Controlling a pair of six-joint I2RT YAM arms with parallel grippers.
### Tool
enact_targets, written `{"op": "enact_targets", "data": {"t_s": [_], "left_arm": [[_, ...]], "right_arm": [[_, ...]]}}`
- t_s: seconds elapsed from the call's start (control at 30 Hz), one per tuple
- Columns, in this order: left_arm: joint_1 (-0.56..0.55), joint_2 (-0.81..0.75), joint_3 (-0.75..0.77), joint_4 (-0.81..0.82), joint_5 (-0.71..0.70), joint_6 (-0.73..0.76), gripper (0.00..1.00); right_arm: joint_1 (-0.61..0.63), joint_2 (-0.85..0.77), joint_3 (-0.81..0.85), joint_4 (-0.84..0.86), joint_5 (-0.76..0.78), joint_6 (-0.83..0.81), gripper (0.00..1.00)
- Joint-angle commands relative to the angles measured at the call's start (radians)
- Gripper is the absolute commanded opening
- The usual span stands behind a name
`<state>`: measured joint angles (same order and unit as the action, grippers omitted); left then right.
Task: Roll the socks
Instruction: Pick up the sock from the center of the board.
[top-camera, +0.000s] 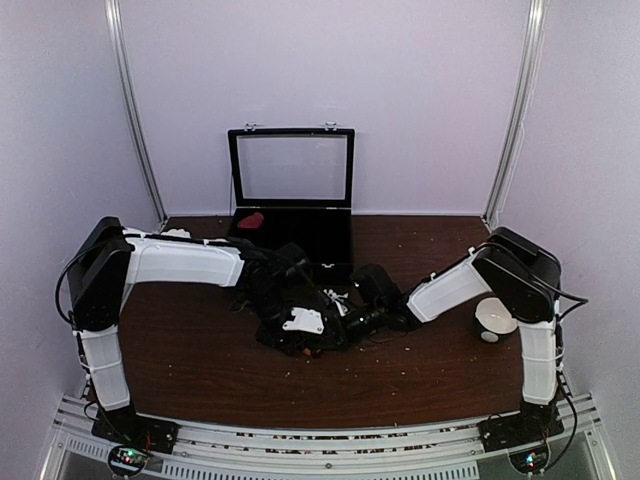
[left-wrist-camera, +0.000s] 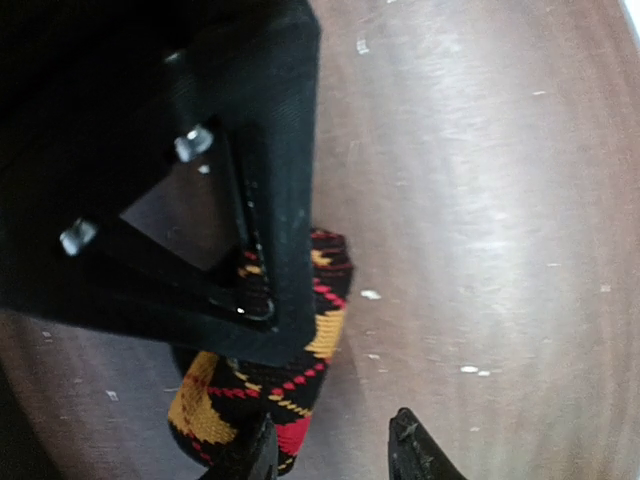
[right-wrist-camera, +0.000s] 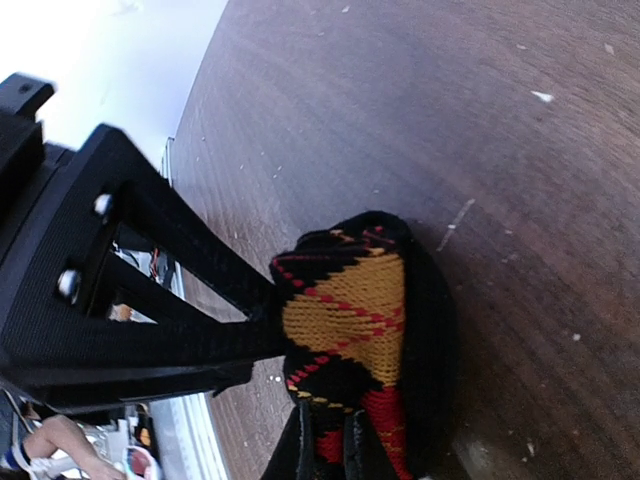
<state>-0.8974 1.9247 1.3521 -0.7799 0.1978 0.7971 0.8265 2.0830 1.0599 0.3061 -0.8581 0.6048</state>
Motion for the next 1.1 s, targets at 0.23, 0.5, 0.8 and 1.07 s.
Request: {"op": "enact_targets", "data": {"t_s": [0.23, 0.5, 0.8, 1.07], "left_arm": [[-0.050, -0.066, -0.060, 0.215, -0.248, 0.007, 0.41], [-0.067, -0.109, -0.063, 0.191, -0.277, -0.013, 0.41], [-0.085, -0.021, -0.044, 0.190, -0.266, -0.014, 0.41], [-0.086, 0.067, 0.006, 0.167, -0.277, -0.001, 0.42]], "right_arm": [[-0.015, 0.079, -0.039, -0.141, 0.010, 0.137, 0.00], [-0.019, 0.084, -0.053, -0.019, -0.007, 0.227, 0.00], [-0.021, 0.105, -0.090, 0.252, -0.042, 0.420, 0.00], [-0.021, 0.088, -0.099, 0.314, -0.070, 0.458, 0.00]]}}
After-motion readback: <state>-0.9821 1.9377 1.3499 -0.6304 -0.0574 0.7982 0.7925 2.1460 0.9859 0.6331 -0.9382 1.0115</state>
